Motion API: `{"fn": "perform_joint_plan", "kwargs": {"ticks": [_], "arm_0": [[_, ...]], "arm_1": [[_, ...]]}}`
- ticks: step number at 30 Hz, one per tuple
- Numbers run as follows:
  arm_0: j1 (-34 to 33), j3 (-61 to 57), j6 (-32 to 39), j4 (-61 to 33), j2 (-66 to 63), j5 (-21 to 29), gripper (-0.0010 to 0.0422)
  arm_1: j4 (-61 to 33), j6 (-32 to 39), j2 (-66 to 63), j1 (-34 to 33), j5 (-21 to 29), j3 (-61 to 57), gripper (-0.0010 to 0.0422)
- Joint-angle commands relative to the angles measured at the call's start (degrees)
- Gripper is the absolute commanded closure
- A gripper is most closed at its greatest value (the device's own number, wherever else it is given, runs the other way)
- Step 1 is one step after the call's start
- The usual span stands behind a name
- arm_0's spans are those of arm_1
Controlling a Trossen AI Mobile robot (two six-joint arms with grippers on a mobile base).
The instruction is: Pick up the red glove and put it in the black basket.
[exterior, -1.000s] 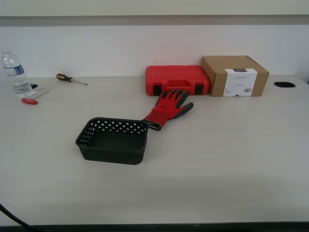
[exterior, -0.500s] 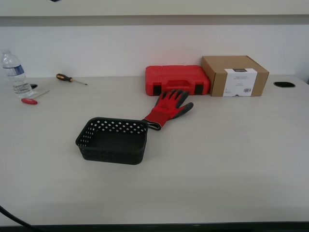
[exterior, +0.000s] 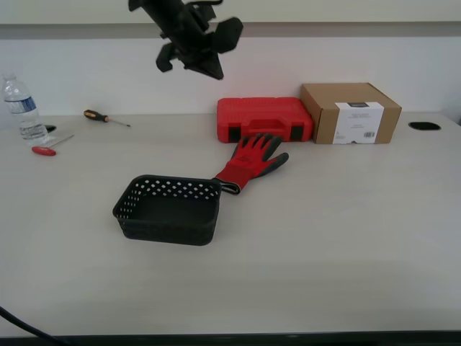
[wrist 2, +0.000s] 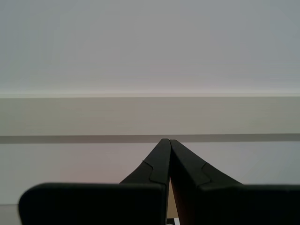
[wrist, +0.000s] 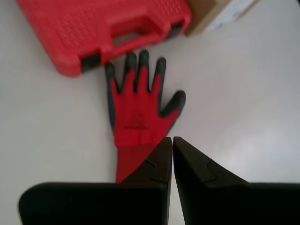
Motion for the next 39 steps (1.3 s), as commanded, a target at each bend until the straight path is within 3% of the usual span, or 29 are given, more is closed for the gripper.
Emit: {"fn": "perform_joint_plan", "kwargs": {"ticks": [1, 13, 21, 24, 32, 35, 39], "arm_0": [[0.00, 0.07, 0.15, 0.13, -0.02, 0.00, 0.0412], [0.02, 0.07, 0.15, 0.13, -0.02, 0.00, 0.0412], [0.02, 0.07, 0.15, 0.00, -0.02, 0.00, 0.0412], [0.00, 0.07, 0.15, -0.17, -0.02, 0.00, 0.0412], [0.02, 0.07, 0.15, -0.17, -0.02, 0.00, 0.0412], [0.00, 0.07, 0.15, -0.28, -0.02, 0.00, 0.0412], [0.00, 0.07, 0.15, -0.44, -0.02, 0.00, 0.0412]], "arm_1": [[-5.73, 1.07, 5.97, -2.47, 0.68, 4.70, 0.0413], [-25.66, 3.19, 24.02, -8.90, -1.79, 21.38, 0.0412], [-31.43, 3.52, 27.93, -8.74, -0.61, 29.05, 0.0409], [-31.43, 2.54, 28.44, -8.72, -0.48, 29.59, 0.0379], [-31.98, -0.52, 29.57, -8.57, -0.79, 29.27, 0.0212], [-33.46, -0.57, 32.20, -8.44, -4.13, 29.29, 0.0216], [-35.56, -0.07, 35.56, -8.17, -4.24, 29.29, 0.0289]]}}
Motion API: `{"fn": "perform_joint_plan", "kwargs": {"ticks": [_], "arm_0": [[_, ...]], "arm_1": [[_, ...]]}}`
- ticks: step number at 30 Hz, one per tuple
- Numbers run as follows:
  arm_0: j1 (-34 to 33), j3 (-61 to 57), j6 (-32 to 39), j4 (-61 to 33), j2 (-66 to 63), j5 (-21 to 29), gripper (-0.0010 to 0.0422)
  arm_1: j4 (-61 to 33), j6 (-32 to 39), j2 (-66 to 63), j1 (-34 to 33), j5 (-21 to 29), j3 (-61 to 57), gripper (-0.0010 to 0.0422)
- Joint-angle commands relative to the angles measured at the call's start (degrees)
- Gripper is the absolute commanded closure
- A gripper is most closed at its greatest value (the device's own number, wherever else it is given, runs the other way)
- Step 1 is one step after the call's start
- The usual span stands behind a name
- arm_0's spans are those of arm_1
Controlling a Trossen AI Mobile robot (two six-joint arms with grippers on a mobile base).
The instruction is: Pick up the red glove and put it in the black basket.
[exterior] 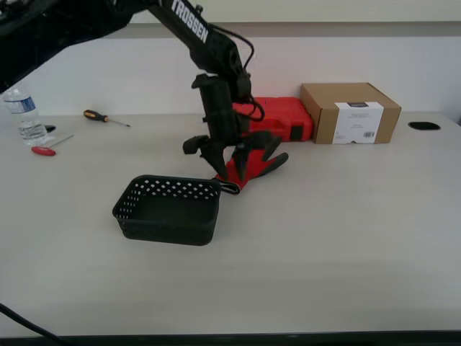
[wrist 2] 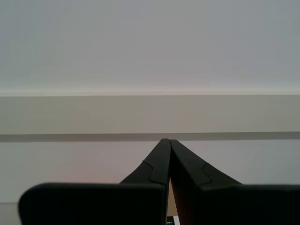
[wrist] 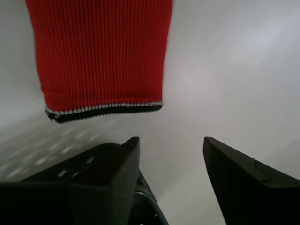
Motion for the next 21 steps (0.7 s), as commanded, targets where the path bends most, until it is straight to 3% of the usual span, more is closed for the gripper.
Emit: {"fn": "perform_joint_plan", "kwargs": {"ticks": [1, 3, 6, 10, 17, 19, 21], "arm_0": [[0.00, 0.07, 0.15, -0.24, 0.00, 0.00, 0.0412], [0.00, 0.07, 0.15, -0.94, 0.00, 0.00, 0.0412], [-0.02, 0.07, 0.15, -0.96, 0.00, 0.00, 0.0412], [0.00, 0.07, 0.15, -0.94, 0.00, 0.00, 0.0412], [0.00, 0.07, 0.15, -1.07, 0.00, 0.00, 0.0412], [0.00, 0.07, 0.15, -1.07, 0.00, 0.00, 0.0412], [0.00, 0.07, 0.15, -1.16, 0.00, 0.00, 0.0412]], "arm_1": [[-0.46, 0.28, 1.57, 0.11, 0.35, 0.09, 0.0316], [1.53, 1.73, 1.46, 0.35, 0.42, 0.15, 0.0384], [1.44, 1.73, 1.55, 1.07, 1.29, 3.85, 0.0412], [2.60, 1.07, 1.55, 1.53, -2.08, 7.82, 0.0352], [5.40, -4.55, 3.37, 2.64, -2.43, 8.20, 0.0139], [5.62, -6.16, 4.81, 2.75, -2.45, 8.24, 0.0122], [5.46, -6.14, 6.88, 2.78, -2.69, 9.09, 0.0142]]}}
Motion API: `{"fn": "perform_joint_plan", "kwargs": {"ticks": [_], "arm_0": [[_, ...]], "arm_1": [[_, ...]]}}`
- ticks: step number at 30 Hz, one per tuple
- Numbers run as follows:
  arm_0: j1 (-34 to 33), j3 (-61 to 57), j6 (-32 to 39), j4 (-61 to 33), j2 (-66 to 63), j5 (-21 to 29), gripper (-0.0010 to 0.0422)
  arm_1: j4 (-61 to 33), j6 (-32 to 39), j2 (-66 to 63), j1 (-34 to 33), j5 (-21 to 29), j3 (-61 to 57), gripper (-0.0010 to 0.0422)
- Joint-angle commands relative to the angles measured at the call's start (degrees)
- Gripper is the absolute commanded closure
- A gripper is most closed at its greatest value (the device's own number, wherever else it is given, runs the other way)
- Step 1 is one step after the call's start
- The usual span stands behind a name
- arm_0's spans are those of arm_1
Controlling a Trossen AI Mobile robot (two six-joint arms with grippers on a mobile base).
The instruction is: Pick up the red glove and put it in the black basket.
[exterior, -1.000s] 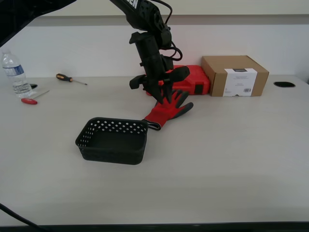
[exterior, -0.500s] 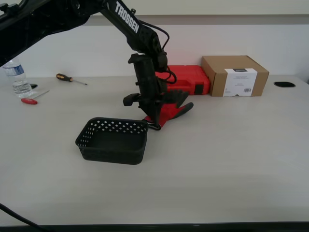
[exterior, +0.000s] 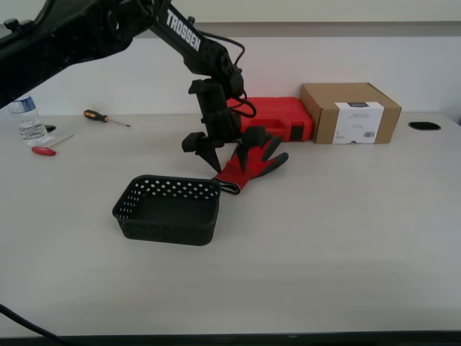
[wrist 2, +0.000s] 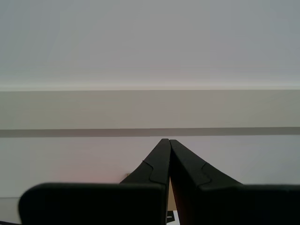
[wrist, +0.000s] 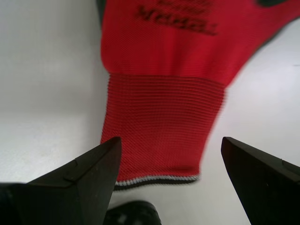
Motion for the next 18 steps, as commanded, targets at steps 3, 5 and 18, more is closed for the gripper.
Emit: {"fn": "perform_joint_plan", "kwargs": {"ticks": [3, 5, 18], "arm_0": [[-0.02, 0.07, 0.15, 0.22, 0.00, 0.00, 0.0412], [-0.02, 0.07, 0.15, 0.13, 0.00, 0.00, 0.0412], [0.00, 0.07, 0.15, 0.17, 0.00, 0.00, 0.0412]], "arm_1": [[0.42, 0.70, 3.13, 0.22, -2.32, 3.02, 0.0221], [-0.61, 1.29, 3.69, 0.68, -2.99, 3.72, 0.0296], [-7.58, -1.11, 3.85, 0.61, -3.93, 3.63, 0.0143]]}}
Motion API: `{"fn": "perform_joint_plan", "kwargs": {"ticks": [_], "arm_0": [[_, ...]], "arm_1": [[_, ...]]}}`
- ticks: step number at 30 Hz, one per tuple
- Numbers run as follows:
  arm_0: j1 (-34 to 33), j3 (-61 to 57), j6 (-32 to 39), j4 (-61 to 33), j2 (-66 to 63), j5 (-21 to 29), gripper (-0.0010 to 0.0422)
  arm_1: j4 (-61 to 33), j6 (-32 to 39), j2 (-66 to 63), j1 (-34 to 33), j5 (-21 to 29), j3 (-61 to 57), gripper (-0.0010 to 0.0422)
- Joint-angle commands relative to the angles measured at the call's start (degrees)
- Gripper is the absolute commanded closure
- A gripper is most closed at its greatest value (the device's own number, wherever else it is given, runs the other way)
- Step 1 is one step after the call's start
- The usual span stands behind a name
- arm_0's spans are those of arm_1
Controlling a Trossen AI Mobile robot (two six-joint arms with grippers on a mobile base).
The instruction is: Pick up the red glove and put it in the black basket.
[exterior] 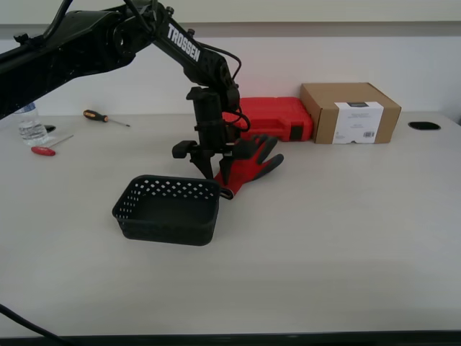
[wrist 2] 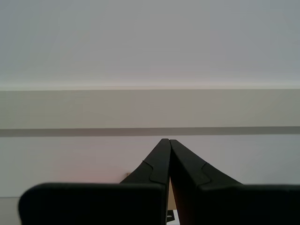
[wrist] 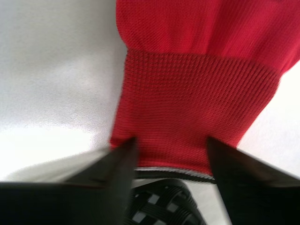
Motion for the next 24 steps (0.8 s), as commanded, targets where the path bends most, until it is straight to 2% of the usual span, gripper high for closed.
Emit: {"fn": "perform_joint_plan", "kwargs": {"ticks": [1, 3, 5, 8, 9, 12, 13, 16, 18, 24], "arm_0": [[-0.02, 0.07, 0.15, 0.26, 0.00, 0.00, 0.0412], [-0.02, 0.07, 0.15, 0.28, 0.00, 0.00, 0.0412], [0.00, 0.07, 0.15, 0.28, 0.00, 0.00, 0.0412], [0.00, 0.07, 0.15, 0.28, 0.00, 0.00, 0.0412], [0.00, 0.07, 0.15, 0.28, 0.00, 0.00, 0.0412], [-0.02, 0.07, 0.15, 0.26, 0.00, 0.00, 0.0412], [0.00, 0.07, 0.15, 0.26, 0.00, 0.00, 0.0412], [0.00, 0.07, 0.15, 0.31, 0.00, 0.00, 0.0412], [0.00, 0.07, 0.15, 0.26, 0.00, 0.00, 0.0412], [0.00, 0.07, 0.13, -0.24, 0.00, 0.00, 0.0412]], "arm_1": [[1.09, -3.85, 0.00, -0.22, 0.11, 0.15, 0.0117], [1.49, -5.09, -0.09, -0.42, 0.15, 0.13, 0.0105], [1.88, -4.96, 0.00, -0.52, -2.49, 0.07, 0.0141], [0.72, -0.87, 0.11, -0.76, -7.21, 0.02, 0.0261], [0.61, 1.22, 0.11, -0.76, -7.39, 0.02, 0.0313], [0.70, 4.52, 0.11, -0.85, -8.74, -0.20, 0.0420], [0.79, 5.09, 0.11, -0.98, -8.79, -0.37, 0.0408], [0.17, 7.54, 0.04, -1.44, -8.59, -0.28, 0.0412], [-0.46, 9.31, -2.67, -2.32, -11.32, 0.17, 0.0414], [2.03, 9.57, -8.31, -2.43, -11.37, 0.07, 0.0414]]}}
